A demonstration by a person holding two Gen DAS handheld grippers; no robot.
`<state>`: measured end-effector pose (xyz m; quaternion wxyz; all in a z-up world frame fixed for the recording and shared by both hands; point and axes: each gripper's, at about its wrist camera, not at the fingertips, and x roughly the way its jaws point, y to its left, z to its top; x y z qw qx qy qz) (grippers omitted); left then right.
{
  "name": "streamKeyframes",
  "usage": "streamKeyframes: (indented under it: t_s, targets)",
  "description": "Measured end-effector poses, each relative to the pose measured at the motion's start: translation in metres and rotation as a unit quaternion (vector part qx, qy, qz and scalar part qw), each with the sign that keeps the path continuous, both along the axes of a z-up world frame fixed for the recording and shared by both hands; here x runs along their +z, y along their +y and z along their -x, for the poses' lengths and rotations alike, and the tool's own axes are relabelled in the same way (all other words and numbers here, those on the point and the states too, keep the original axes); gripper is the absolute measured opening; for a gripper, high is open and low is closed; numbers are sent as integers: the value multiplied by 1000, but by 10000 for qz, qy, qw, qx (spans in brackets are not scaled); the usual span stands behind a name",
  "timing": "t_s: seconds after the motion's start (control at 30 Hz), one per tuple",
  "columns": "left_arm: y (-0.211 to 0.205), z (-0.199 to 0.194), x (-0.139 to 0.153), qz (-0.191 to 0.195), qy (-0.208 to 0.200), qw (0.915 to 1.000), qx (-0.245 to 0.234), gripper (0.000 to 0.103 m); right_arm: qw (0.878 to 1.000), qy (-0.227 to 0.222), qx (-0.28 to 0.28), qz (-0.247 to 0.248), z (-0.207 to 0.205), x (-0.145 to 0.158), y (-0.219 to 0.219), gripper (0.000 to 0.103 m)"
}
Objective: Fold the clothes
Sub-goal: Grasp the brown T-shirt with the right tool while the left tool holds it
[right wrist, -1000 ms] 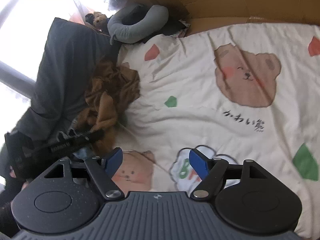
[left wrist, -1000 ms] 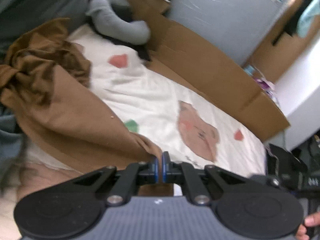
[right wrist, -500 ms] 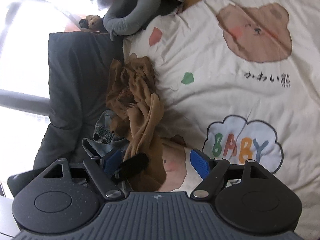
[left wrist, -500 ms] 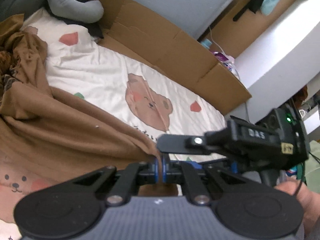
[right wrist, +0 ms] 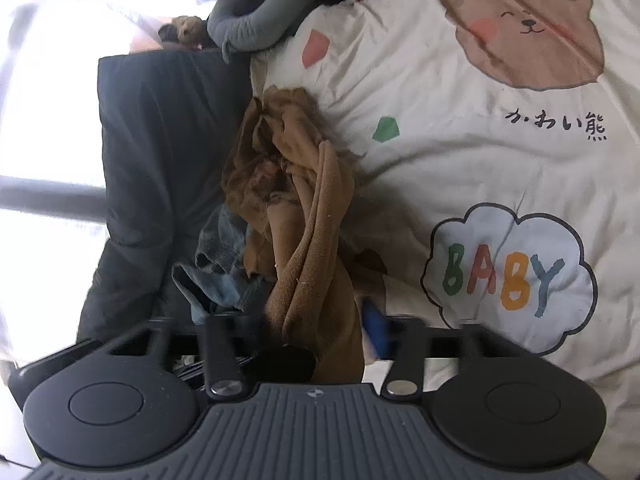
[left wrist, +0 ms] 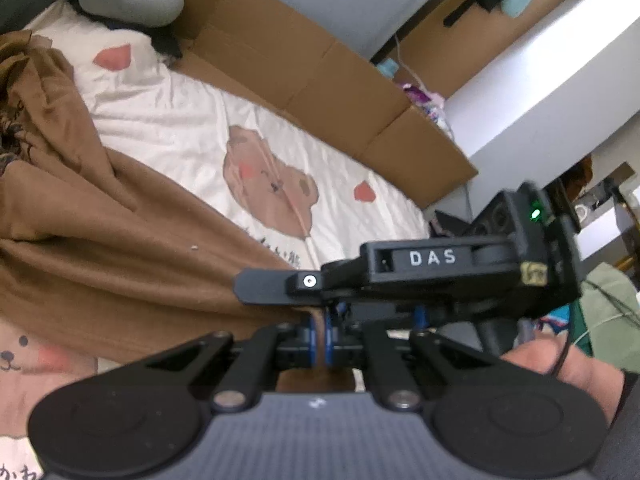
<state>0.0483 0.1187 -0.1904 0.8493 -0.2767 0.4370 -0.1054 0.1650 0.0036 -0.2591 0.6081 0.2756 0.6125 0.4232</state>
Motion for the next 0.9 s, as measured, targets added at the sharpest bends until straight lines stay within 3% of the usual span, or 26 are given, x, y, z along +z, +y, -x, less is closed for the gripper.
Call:
streamKeyframes:
  t_s: [0.07,0.13,0.37,0.47,0.6,0.73,0.9]
  targets:
    - [3,1,-3,62,99,9999,-14,7,9999,-105,79,49,2,3,2,16]
    - [8,3,-6,168,220,9996,-65,15,9996,-196,123,157,3,5,3,9]
    - [29,19,-7,-357,464,9983,-50,48,9982,-357,-32,489,2,4,-11,3]
    - [52,24,-8,-735,540,9954,309,59,9955,-556,-237,724,-3,9,-21,2]
    - [86,28,-14,-1269,742,9845,955,64,9922,-733,-331,949,-13,17,-32,2]
    - [117,31,-24,-1795,917,9676,1521,71,9885,-827,-474,1172,-23,22,-45,2]
    - [129,28,-47,-2160,1134,9550,1688,72,9841,-916,-598,1401,-33,22,-62,2]
